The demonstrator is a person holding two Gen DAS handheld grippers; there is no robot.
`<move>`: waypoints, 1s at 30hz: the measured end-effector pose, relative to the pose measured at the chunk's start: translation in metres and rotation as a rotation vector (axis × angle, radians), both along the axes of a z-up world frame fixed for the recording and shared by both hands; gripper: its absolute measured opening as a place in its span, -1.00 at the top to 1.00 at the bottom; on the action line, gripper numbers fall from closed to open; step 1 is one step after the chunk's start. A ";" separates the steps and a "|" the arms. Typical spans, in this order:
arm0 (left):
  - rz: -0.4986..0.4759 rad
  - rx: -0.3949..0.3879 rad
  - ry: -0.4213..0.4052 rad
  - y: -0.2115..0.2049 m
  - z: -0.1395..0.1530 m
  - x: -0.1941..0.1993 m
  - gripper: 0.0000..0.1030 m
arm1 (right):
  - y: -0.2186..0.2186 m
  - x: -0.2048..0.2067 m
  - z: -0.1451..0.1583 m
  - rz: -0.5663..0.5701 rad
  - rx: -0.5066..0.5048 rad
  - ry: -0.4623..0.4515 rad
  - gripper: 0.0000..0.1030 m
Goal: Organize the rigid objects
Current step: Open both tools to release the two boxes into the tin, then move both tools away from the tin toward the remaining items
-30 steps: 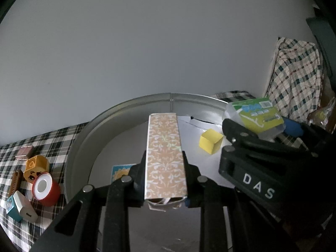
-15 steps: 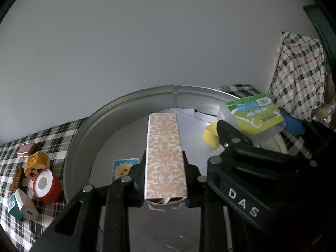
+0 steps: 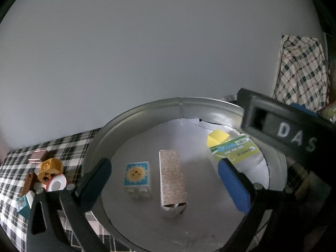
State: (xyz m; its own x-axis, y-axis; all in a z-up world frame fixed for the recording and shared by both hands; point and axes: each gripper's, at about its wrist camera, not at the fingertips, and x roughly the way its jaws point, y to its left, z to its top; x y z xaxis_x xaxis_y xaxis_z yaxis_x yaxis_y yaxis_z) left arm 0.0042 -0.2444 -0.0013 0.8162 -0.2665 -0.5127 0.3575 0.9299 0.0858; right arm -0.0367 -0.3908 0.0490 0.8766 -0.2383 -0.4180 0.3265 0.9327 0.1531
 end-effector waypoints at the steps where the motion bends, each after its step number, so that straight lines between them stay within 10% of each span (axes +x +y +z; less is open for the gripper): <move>1: 0.003 -0.010 -0.005 0.002 0.001 0.000 -0.99 | -0.002 0.000 0.000 0.014 0.024 0.000 -0.94; 15: 0.104 -0.097 -0.131 0.055 0.019 -0.010 -0.99 | -0.032 -0.043 0.015 -0.078 0.159 -0.244 -0.93; 30: 0.247 -0.068 -0.279 0.095 0.018 -0.025 -0.99 | -0.005 -0.072 0.014 -0.206 -0.031 -0.433 -0.94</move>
